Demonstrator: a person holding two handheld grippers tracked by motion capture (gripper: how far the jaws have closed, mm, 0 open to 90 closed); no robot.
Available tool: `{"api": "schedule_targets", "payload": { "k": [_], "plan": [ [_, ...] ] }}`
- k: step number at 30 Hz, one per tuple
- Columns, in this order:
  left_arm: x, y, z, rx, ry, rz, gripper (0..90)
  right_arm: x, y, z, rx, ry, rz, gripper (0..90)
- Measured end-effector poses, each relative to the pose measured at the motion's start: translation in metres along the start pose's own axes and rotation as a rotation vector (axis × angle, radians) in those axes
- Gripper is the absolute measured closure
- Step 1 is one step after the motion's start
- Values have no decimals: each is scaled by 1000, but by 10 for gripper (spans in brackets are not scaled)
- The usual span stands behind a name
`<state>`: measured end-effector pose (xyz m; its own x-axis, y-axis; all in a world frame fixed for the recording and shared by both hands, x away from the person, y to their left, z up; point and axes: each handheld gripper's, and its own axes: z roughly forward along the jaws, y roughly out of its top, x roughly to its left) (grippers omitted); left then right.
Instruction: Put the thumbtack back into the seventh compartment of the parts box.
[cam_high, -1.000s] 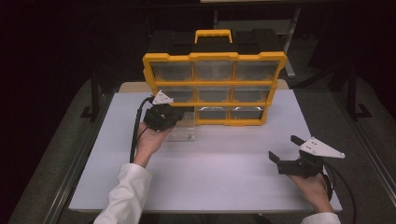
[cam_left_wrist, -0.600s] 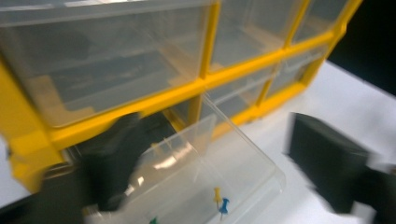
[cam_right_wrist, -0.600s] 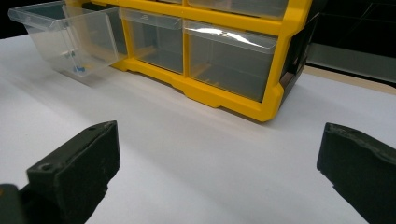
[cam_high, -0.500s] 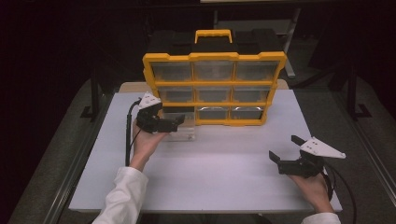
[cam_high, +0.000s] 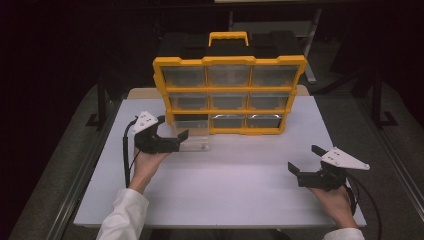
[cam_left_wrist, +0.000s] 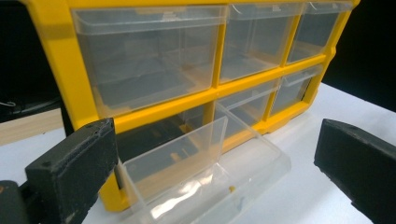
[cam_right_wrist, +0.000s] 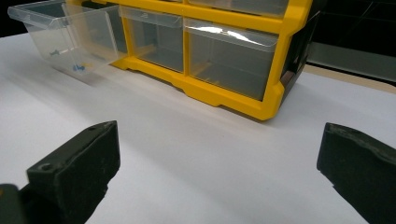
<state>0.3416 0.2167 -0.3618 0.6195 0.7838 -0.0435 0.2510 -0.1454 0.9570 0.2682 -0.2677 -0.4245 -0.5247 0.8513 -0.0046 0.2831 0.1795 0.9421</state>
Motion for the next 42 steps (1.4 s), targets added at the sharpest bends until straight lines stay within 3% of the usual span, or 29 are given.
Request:
{"api": "schedule_targets", "payload": {
  "k": [7, 17, 22, 29, 42],
  "plan": [
    [2, -9, -13, -40, -19, -11, 0, 1, -1, 0, -5, 1, 6, 0],
    [8, -16, -43, -98, 15, -5, 0, 1, -1, -1, -7, 4, 7, 0],
    [13, -29, -50, -100, 46, -14, 0, 2, -1, -1, 0, 2, 3, 0],
    [16, -48, -59, -82, 40, 8, 0, 1, -1, -2, -4, 0, 3, 0],
    [25, -70, -77, -85, 51, -5, 0, 1, -1, -3, -5, 2, 9, 0]
  ]
}}
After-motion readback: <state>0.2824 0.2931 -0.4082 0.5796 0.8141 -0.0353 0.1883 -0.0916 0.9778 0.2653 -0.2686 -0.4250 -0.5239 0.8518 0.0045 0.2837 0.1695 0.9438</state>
